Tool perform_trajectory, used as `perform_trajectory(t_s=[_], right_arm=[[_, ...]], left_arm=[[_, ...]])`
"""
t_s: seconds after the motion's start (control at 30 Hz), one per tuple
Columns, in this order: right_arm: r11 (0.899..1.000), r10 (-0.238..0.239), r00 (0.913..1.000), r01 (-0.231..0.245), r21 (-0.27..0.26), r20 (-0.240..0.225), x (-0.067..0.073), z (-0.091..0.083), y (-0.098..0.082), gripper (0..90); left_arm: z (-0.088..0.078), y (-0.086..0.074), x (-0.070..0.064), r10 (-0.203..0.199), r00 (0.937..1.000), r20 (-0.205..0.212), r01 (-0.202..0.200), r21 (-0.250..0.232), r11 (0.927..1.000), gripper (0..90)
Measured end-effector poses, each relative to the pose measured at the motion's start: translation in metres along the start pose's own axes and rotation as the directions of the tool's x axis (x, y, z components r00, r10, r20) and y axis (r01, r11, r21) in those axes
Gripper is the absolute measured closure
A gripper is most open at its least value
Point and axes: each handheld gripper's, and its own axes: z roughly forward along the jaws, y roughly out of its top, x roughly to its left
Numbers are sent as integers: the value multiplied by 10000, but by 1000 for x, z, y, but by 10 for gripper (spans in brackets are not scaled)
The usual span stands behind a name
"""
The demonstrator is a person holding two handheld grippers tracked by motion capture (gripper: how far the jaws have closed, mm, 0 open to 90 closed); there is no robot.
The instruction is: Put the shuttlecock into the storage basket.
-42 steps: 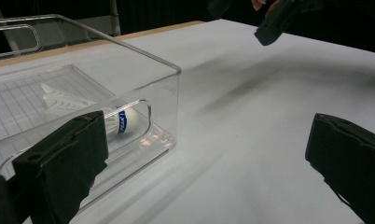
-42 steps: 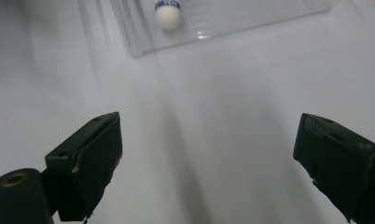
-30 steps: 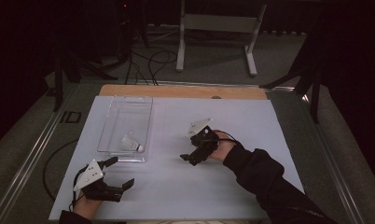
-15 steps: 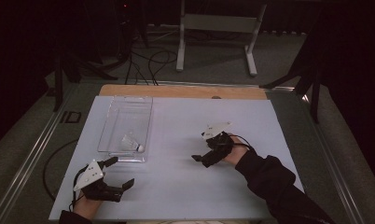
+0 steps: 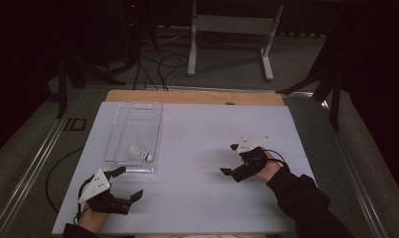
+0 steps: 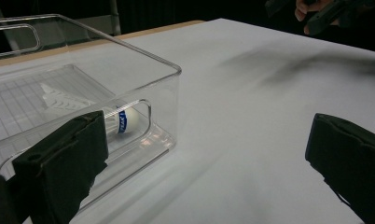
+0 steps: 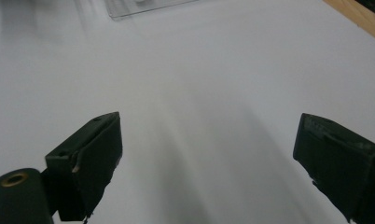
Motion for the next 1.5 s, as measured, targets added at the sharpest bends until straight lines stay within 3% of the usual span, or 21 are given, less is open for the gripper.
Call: perform_trajectory(t_s=[0.33, 0.5, 0.8, 0.93, 1.1, 1.3, 1.5], right_arm=[[9968, 730, 9954, -708, -361, 616, -5, -18, -32, 85], [9896, 1231, 9862, -1137, -883, 1104, -7, -32, -48, 85], [9847, 1595, 9740, -1455, -957, 1610, -6, -50, -68, 85], [9792, 1862, 9692, -1696, -1114, 1612, -7, -55, -76, 88], [9757, 2036, 9576, -1813, -1230, 2040, -5, -59, -86, 88], [9639, 2459, 9486, -2177, -1531, 1991, -4, -63, -100, 88], [9595, 2526, 9498, -2212, -1745, 1847, -1, -66, -106, 88]], left_arm=[[0, 0, 0, -11, 10000, 19, 11, -28, 10000, 0], [0, 0, 0, -14, 10000, 15, 14, -41, 10000, 0], [0, 0, 0, -1, 10000, 15, 1, -23, 10000, 0], [0, 0, 0, -5, 10000, 14, 5, -33, 10000, 0], [0, 0, 0, 0, 10000, 17, 0, -36, 10000, 0], [1, 0, 0, 8, 10000, 34, -8, -18, 10000, 0], [1, 0, 0, 9, 10000, 27, -9, -4, 10000, 0]])
